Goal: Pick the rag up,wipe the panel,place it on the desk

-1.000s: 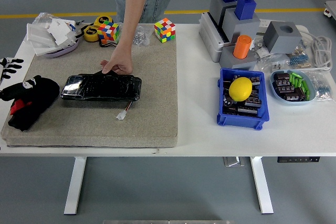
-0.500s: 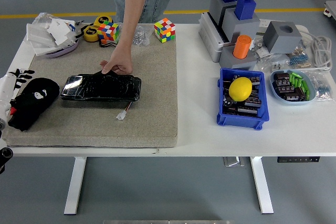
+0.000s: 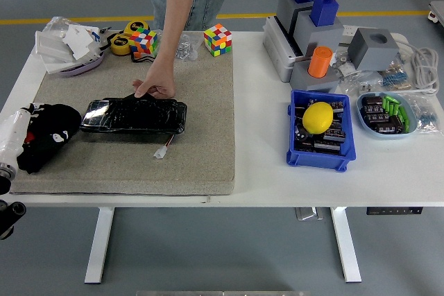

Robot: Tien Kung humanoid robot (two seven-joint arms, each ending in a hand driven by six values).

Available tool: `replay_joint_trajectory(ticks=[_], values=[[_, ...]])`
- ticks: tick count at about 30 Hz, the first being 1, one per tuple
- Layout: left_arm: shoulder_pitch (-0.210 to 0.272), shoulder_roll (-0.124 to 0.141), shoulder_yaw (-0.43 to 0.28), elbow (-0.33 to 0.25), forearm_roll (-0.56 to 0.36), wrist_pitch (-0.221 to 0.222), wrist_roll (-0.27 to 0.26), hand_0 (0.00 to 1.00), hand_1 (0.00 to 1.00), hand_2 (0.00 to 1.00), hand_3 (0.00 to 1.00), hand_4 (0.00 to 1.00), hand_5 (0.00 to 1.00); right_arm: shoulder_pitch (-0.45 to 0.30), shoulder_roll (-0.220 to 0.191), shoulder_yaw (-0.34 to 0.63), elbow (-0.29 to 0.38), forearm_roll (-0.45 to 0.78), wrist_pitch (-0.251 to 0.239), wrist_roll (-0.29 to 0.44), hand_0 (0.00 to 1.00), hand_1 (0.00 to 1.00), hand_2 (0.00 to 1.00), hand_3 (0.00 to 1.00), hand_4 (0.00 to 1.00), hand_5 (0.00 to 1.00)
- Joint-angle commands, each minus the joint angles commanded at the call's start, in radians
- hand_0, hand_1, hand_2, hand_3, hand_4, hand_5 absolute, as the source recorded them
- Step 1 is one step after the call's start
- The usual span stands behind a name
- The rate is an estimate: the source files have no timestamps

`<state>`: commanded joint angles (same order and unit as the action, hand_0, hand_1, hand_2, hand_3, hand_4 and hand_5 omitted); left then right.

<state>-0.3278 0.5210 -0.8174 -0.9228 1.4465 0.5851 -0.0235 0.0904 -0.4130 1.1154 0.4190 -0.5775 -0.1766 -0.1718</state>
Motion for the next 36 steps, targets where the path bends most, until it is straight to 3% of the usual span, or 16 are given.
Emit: replay_joint_trajectory(ticks=[7, 8, 13, 14, 25, 26, 36], values=[[0.000, -0.004, 0.014, 0.014, -0.001, 0.009, 0.004, 0.581, 0.693, 0.721, 0.762, 0.939, 0.466, -0.004, -0.002, -0.001, 0.005, -0.005, -0.003, 0.001, 0.744, 0.651, 0.696, 0.610, 0.976, 0.590], [0.001, -0.005, 0.015, 0.016, 0.000, 0.011, 0.006, 0.561, 0.680, 0.711, 0.739, 0.929, 0.404, -0.005, -0.002, 0.000, 0.005, -0.005, -0.003, 0.001, 0.744, 0.651, 0.696, 0.610, 0.977, 0.591], [0.004, -0.007, 0.014, 0.025, 0.005, 0.036, 0.005, 0.561, 0.680, 0.711, 0.739, 0.929, 0.404, -0.006, -0.002, -0.001, 0.009, -0.008, -0.005, 0.004, 0.744, 0.651, 0.696, 0.610, 0.977, 0.591], [0.005, -0.007, 0.016, 0.026, 0.001, 0.039, 0.004, 0.472, 0.621, 0.616, 0.685, 0.881, 0.283, -0.006, -0.002, -0.001, 0.010, -0.008, -0.006, 0.005, 0.744, 0.650, 0.696, 0.611, 0.978, 0.589], [0.008, -0.012, 0.021, 0.040, 0.017, 0.060, 0.022, 0.427, 0.557, 0.580, 0.663, 0.869, 0.246, -0.007, -0.003, -0.002, 0.016, -0.012, -0.009, 0.011, 0.742, 0.650, 0.696, 0.611, 0.978, 0.590], [0.008, -0.013, 0.021, 0.041, 0.019, 0.060, 0.024, 0.364, 0.473, 0.539, 0.638, 0.845, 0.197, -0.007, -0.004, -0.002, 0.016, -0.013, -0.010, 0.011, 0.743, 0.650, 0.696, 0.611, 0.979, 0.590], [-0.002, -0.021, 0.025, 0.048, -0.007, 0.060, 0.004, 0.344, 0.453, 0.529, 0.626, 0.824, 0.193, -0.005, -0.005, -0.006, 0.016, -0.014, -0.008, 0.010, 0.742, 0.650, 0.696, 0.611, 0.980, 0.590]])
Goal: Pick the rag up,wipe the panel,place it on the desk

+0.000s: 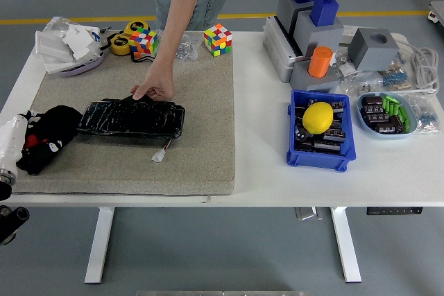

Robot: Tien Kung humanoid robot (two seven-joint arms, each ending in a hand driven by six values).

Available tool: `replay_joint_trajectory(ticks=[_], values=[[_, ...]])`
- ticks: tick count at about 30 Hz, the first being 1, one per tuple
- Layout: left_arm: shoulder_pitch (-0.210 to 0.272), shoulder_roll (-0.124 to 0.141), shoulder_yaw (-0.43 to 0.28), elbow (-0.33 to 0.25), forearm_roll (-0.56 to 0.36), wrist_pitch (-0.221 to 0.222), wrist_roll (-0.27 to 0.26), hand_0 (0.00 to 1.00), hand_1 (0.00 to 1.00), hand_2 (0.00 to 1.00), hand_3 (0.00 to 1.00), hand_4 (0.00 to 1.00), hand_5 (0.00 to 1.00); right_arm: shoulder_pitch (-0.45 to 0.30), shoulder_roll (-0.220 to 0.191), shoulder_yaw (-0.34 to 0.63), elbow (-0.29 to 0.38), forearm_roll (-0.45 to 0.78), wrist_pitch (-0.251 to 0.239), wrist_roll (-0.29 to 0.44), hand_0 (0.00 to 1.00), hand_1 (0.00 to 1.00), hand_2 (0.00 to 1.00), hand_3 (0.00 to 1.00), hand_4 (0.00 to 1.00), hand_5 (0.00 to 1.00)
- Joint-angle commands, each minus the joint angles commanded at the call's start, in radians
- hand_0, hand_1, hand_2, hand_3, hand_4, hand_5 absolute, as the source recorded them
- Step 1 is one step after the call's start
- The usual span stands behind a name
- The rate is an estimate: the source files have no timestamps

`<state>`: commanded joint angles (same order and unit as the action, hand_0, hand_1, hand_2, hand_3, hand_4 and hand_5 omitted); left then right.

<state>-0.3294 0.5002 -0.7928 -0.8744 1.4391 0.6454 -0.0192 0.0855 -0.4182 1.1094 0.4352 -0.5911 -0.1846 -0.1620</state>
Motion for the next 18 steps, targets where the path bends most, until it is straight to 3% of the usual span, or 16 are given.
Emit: replay_joint_trajectory(ticks=[1, 2, 7, 8, 13, 14, 18], values=[[-0.001, -0.002, -0.001, 0.001, -0.005, 0.000, -0.002, 0.344, 0.453, 0.529, 0.626, 0.824, 0.193, 0.000, 0.000, 0.000, -0.001, 0.001, 0.000, 0.000, 0.742, 0.650, 0.696, 0.611, 0.980, 0.590], [-0.002, -0.003, -0.003, 0.003, -0.005, 0.000, -0.005, 0.337, 0.431, 0.518, 0.604, 0.726, 0.270, 0.000, 0.000, -0.001, -0.001, 0.000, 0.001, -0.001, 0.742, 0.651, 0.697, 0.613, 0.983, 0.588], [-0.008, -0.006, -0.007, 0.009, -0.014, 0.000, -0.004, 0.337, 0.431, 0.518, 0.604, 0.726, 0.270, 0.000, 0.001, 0.000, -0.001, -0.001, 0.001, -0.001, 0.742, 0.651, 0.697, 0.613, 0.983, 0.588], [-0.009, -0.006, -0.007, 0.010, -0.011, 0.000, -0.002, 0.317, 0.375, 0.498, 0.594, 0.646, 0.332, 0.001, 0.000, -0.001, -0.001, -0.001, 0.002, -0.002, 0.742, 0.652, 0.697, 0.613, 0.984, 0.589], [-0.011, -0.004, -0.012, 0.009, -0.007, 0.000, 0.003, 0.317, 0.375, 0.498, 0.594, 0.646, 0.332, 0.002, 0.000, 0.001, 0.001, -0.003, 0.001, -0.002, 0.742, 0.652, 0.697, 0.613, 0.984, 0.589], [-0.011, -0.004, -0.012, 0.009, -0.007, 0.000, 0.001, 0.288, 0.295, 0.453, 0.586, 0.618, 0.324, 0.002, 0.000, 0.001, 0.002, -0.003, 0.001, -0.002, 0.742, 0.653, 0.698, 0.615, 0.987, 0.590], [-0.010, -0.005, -0.015, 0.013, -0.004, 0.000, 0.003, 0.288, 0.295, 0.453, 0.586, 0.618, 0.324, 0.004, 0.000, 0.001, 0.000, -0.003, 0.001, -0.003, 0.742, 0.653, 0.698, 0.615, 0.987, 0.590]])
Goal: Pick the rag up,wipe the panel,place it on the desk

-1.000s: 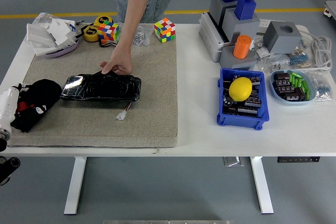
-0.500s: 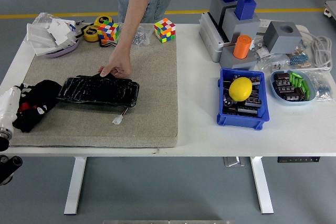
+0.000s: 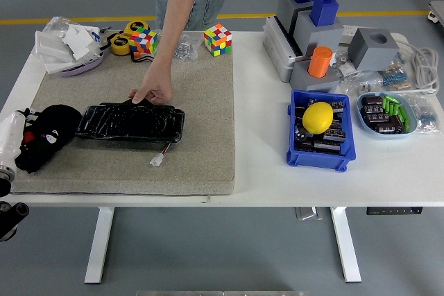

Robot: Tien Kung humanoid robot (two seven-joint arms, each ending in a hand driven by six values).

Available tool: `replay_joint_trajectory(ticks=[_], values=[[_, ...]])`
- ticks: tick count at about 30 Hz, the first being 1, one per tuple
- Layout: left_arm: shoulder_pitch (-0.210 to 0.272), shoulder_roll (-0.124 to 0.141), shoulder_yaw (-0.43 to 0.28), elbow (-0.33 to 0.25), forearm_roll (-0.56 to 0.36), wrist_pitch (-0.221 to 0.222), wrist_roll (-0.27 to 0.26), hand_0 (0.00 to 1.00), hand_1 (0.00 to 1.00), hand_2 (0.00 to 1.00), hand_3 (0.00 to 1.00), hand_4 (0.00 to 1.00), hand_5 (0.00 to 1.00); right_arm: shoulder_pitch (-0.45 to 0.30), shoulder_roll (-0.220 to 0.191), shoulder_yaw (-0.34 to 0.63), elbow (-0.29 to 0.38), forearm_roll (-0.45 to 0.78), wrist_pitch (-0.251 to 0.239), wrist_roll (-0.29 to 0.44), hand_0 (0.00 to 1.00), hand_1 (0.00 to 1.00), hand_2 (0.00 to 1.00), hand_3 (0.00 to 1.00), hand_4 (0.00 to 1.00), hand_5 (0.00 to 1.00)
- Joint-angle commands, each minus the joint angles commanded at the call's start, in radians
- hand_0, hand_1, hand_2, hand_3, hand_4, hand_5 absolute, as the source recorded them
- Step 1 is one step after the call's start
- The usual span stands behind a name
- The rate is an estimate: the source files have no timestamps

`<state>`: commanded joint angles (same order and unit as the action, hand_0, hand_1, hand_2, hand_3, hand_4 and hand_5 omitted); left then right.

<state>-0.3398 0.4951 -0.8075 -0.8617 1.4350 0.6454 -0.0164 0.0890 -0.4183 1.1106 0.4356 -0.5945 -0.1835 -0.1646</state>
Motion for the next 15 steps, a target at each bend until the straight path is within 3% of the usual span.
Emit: replay_joint_trajectory(ticks=[1, 2, 7, 8, 15], values=[[-0.001, 0.000, 0.001, 0.001, 0.002, 0.000, 0.002, 0.288, 0.295, 0.453, 0.586, 0.618, 0.324, 0.000, 0.000, 0.000, -0.001, 0.001, 0.000, 0.000, 0.742, 0.653, 0.698, 0.615, 0.987, 0.590], [-0.001, 0.000, 0.001, 0.002, 0.002, 0.000, 0.004, 0.267, 0.227, 0.386, 0.582, 0.599, 0.310, 0.000, 0.001, 0.000, -0.001, 0.002, 0.000, 0.001, 0.742, 0.652, 0.697, 0.616, 0.988, 0.590], [-0.002, 0.001, -0.002, 0.003, 0.012, 0.000, -0.001, 0.267, 0.227, 0.386, 0.582, 0.599, 0.310, 0.001, 0.001, -0.001, -0.004, 0.002, 0.003, -0.001, 0.742, 0.652, 0.697, 0.616, 0.988, 0.590], [-0.002, 0.001, -0.002, 0.002, 0.013, 0.000, -0.001, 0.247, 0.182, 0.326, 0.570, 0.577, 0.303, 0.001, 0.001, 0.000, -0.004, 0.003, 0.003, -0.001, 0.742, 0.653, 0.698, 0.616, 0.989, 0.591], [-0.004, 0.005, -0.009, 0.002, 0.024, 0.000, -0.002, 0.234, 0.165, 0.313, 0.565, 0.556, 0.275, 0.000, 0.002, 0.002, -0.005, 0.004, 0.003, 0.000, 0.743, 0.653, 0.698, 0.616, 0.990, 0.591]])
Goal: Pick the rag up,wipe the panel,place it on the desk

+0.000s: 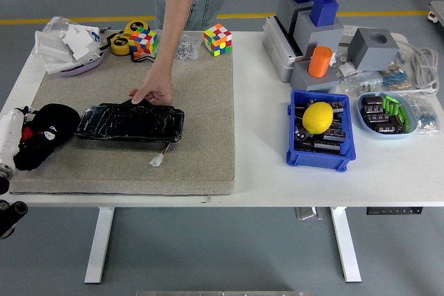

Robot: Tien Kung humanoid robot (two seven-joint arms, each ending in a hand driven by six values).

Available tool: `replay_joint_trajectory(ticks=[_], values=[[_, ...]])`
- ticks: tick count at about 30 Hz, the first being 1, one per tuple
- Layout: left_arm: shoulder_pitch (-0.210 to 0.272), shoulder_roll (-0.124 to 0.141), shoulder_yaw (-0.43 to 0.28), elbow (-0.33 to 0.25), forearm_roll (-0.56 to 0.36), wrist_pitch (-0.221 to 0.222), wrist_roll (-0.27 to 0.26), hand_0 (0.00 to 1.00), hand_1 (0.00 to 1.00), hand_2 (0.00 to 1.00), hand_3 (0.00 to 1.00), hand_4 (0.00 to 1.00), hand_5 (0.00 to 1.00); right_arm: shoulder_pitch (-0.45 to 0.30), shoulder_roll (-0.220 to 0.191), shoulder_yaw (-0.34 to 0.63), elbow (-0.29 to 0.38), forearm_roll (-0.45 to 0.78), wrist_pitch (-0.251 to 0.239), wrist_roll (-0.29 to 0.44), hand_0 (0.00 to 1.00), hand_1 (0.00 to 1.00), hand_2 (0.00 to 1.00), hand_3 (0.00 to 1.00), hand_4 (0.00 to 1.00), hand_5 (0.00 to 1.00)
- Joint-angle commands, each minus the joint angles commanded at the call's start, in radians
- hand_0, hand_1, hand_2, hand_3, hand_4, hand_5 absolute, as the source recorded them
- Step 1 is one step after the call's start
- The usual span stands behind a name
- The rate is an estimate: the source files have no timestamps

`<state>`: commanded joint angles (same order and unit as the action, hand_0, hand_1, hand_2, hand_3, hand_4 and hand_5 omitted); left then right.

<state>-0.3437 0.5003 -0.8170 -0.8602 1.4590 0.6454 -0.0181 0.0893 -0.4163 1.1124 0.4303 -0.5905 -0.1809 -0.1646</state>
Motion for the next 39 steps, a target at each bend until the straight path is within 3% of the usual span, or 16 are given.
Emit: replay_joint_trajectory(ticks=[10, 18, 28, 29, 39], values=[[-0.009, 0.005, -0.032, -0.008, 0.027, 0.000, -0.002, 0.203, 0.140, 0.289, 0.563, 0.524, 0.240, 0.005, 0.002, -0.003, -0.001, 0.001, 0.001, 0.000, 0.742, 0.652, 0.698, 0.616, 0.990, 0.591], [-0.005, 0.021, -0.059, -0.069, 0.075, 0.000, 0.023, 0.193, 0.132, 0.280, 0.563, 0.513, 0.230, 0.000, 0.000, -0.005, -0.002, 0.001, 0.001, 0.001, 0.742, 0.653, 0.698, 0.617, 0.990, 0.590], [-0.002, 0.002, -0.091, -0.159, 0.135, 0.000, 0.043, 0.194, 0.131, 0.274, 0.565, 0.512, 0.220, -0.003, 0.003, -0.013, -0.010, 0.007, 0.004, 0.003, 0.742, 0.653, 0.698, 0.617, 0.990, 0.589], [-0.003, 0.000, -0.090, -0.163, 0.134, 0.000, 0.044, 0.194, 0.127, 0.276, 0.565, 0.502, 0.186, -0.003, 0.003, -0.014, -0.011, 0.008, 0.004, 0.003, 0.742, 0.653, 0.698, 0.616, 0.990, 0.588], [-0.019, -0.019, -0.052, -0.133, 0.114, 0.000, 0.037, 0.194, 0.124, 0.279, 0.567, 0.501, 0.180, -0.001, 0.002, -0.015, -0.008, 0.005, 0.002, 0.003, 0.743, 0.653, 0.697, 0.616, 0.990, 0.588]])
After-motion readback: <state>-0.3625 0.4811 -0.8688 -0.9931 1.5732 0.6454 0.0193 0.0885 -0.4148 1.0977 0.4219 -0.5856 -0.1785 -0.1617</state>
